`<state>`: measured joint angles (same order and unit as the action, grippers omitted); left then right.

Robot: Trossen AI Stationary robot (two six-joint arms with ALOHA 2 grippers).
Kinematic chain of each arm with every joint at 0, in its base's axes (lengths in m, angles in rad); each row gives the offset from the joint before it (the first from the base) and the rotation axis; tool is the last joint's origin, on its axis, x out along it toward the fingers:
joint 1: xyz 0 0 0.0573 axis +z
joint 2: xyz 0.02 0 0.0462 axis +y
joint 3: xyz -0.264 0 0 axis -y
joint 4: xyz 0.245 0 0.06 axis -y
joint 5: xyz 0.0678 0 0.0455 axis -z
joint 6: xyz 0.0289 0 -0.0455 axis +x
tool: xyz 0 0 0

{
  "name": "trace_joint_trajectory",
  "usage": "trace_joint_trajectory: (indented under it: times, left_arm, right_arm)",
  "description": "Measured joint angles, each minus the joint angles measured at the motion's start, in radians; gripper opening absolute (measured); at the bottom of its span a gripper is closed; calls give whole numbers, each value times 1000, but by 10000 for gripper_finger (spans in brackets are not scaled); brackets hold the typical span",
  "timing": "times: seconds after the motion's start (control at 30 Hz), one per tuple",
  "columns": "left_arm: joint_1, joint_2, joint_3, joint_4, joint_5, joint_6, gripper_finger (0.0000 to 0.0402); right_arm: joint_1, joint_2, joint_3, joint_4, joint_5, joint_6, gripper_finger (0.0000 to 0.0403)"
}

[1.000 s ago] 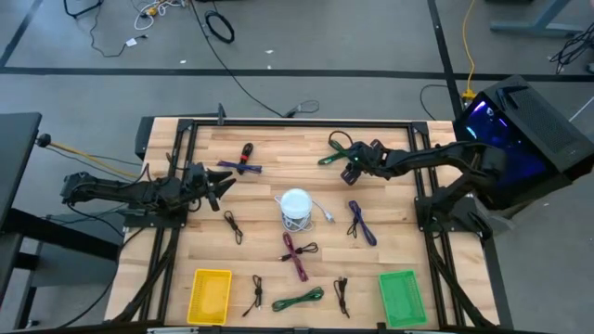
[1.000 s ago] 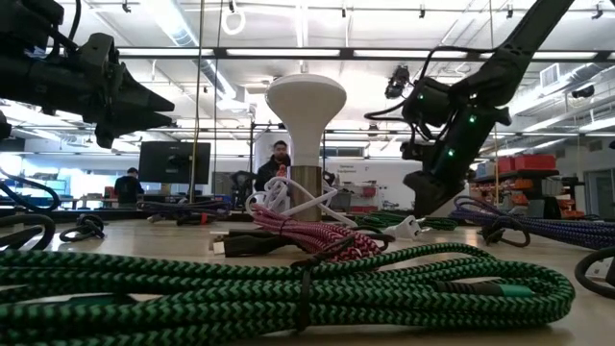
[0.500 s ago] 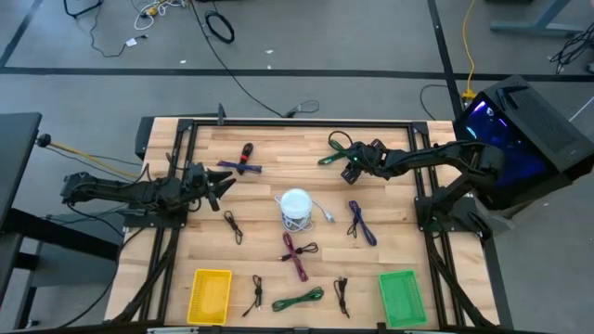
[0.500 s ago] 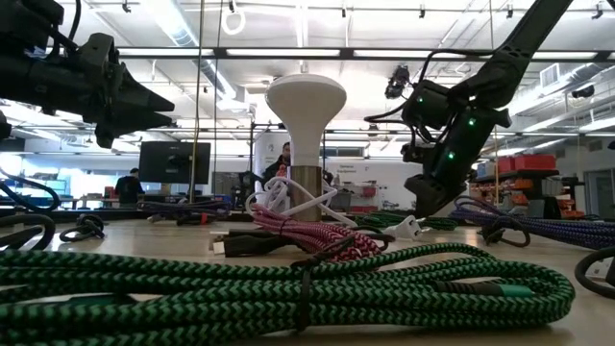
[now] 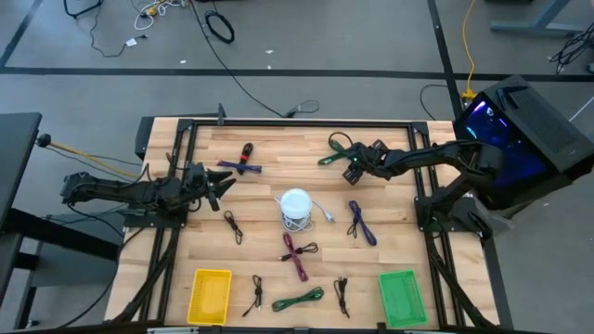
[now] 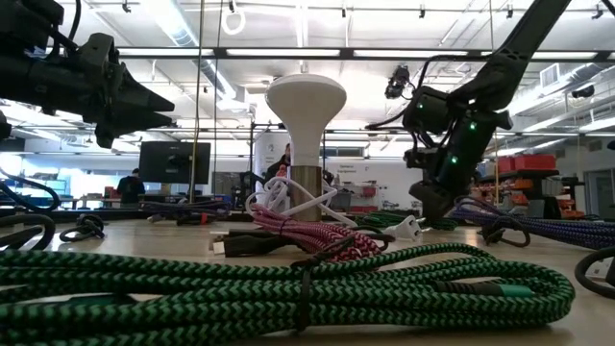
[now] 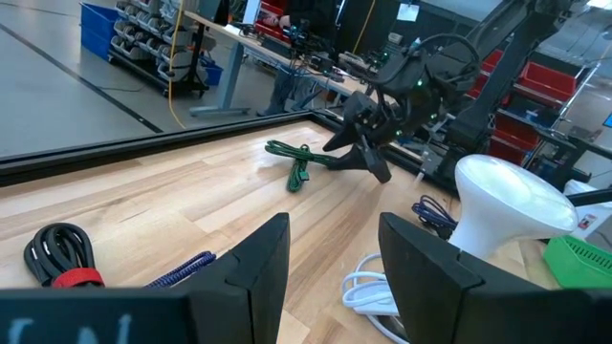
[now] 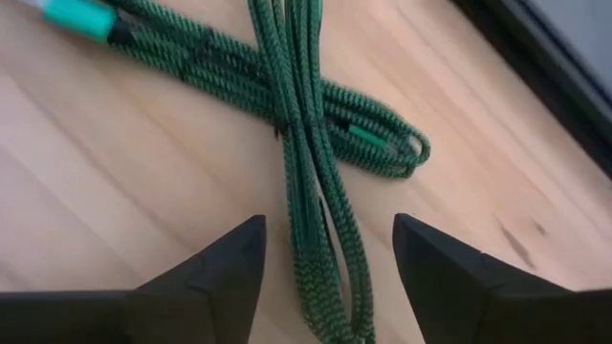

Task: Pick & Place USB Port
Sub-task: Put the top green charger cable into the green bin

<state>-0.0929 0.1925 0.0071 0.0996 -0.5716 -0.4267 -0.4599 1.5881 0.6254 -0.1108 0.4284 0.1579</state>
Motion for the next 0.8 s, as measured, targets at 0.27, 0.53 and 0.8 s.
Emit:
trace_joint_trajectory:
  times: [0.27,0.53,0.8]
  left_arm:
    - [0,0,0,0,0,0,167]
    - [0,0,0,0,0,-1,168]
    - [0,0,0,-1,0,0,167]
  right_arm:
    - [1,72,5,40,71,15,185]
    - [-16,70,3,45,9,-24,21]
    - [-15,12,58,-82,-44,-32,5]
